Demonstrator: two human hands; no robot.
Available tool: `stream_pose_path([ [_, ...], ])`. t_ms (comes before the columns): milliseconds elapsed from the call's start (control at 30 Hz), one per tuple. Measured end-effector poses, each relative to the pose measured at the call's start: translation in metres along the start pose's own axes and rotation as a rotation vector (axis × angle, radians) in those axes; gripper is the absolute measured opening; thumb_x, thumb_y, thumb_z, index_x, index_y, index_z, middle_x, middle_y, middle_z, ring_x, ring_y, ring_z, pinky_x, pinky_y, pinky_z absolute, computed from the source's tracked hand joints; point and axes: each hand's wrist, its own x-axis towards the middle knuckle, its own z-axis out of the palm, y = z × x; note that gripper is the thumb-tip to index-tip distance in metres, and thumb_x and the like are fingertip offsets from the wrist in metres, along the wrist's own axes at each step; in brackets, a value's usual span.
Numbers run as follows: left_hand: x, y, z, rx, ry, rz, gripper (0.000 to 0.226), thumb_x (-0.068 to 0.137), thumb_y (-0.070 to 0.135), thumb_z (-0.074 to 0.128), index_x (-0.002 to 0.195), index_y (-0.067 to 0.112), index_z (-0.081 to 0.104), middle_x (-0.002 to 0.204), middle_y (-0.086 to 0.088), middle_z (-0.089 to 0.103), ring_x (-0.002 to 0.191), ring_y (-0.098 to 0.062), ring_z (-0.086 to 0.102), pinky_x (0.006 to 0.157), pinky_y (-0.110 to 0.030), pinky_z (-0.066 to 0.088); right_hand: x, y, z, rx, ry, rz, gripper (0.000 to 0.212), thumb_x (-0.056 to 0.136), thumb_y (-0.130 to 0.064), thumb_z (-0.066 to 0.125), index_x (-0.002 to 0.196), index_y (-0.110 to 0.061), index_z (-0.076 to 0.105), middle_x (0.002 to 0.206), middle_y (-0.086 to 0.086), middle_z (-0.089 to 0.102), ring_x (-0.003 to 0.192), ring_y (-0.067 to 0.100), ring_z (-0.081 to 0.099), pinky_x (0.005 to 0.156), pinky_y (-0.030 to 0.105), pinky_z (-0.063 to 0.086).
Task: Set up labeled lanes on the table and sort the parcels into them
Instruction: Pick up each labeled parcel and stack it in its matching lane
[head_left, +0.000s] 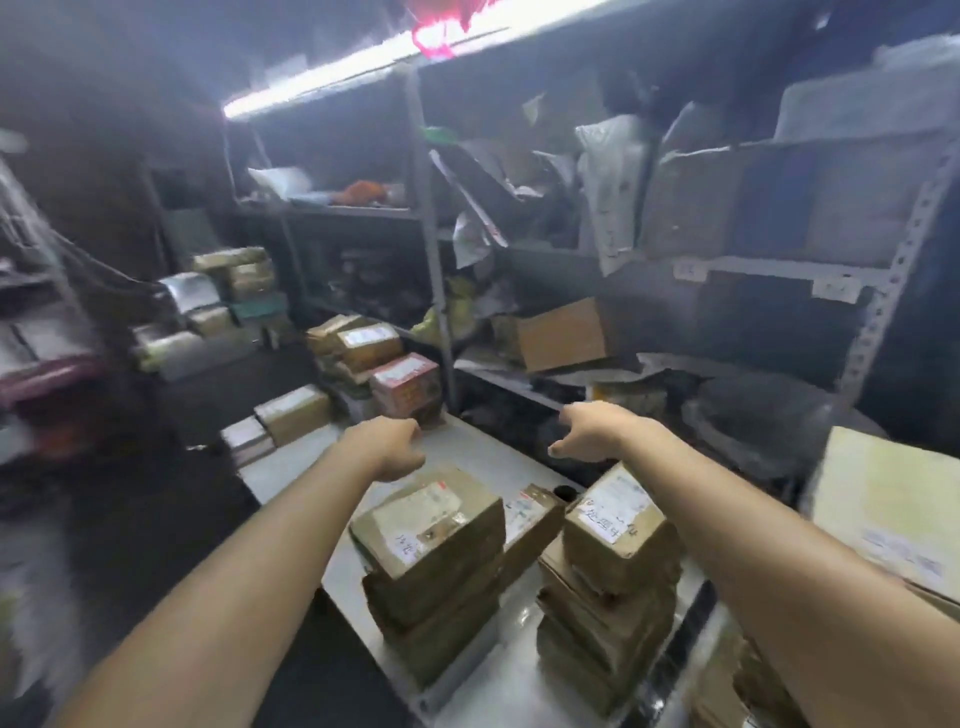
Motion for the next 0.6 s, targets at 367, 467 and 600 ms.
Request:
stream_pose_path([
  [367,-0.019,-0.350,0.029,-0.128,-0.058,-0.310,0.051,0.094,0.046,0.050,0.143,0.033,0.047,0.144,-0.001,0.052,0.124,-0.025,0.055,0.093,-0.036,0.048,0.131,-0.342,0.058,-0.022,-0.050,-0.259,0.055,0.092,-0.044,0.065,0.137,-0.017,0.055,0.135,0.005,0.059,0.118,0.026,0.057,0.097,0.036,0.049],
  [467,-0.016,-0.423,0.035,-0.149,-0.057,-0.361,0.047,0.094,0.046,0.050,0.139,0.034,0.049,0.138,-0.001,0.056,0.118,-0.025,0.057,0.092,-0.036,0.050,0.160,-0.414,0.074,-0.017,-0.088,-0.289,0.058,0.094,-0.045,0.063,0.141,-0.013,0.051,0.140,0.008,0.056,0.123,0.028,0.055,0.101,0.038,0.048],
  [600,0.001,-0.499,0.052,-0.196,-0.065,-0.438,0.049,0.094,0.047,0.048,0.142,0.037,0.046,0.139,0.002,0.055,0.120,-0.024,0.057,0.088,-0.033,0.047,0.204,-0.484,0.097,-0.027,-0.130,-0.313,0.063,0.093,-0.047,0.062,0.145,-0.015,0.047,0.146,0.009,0.051,0.129,0.027,0.051,0.104,0.039,0.046],
])
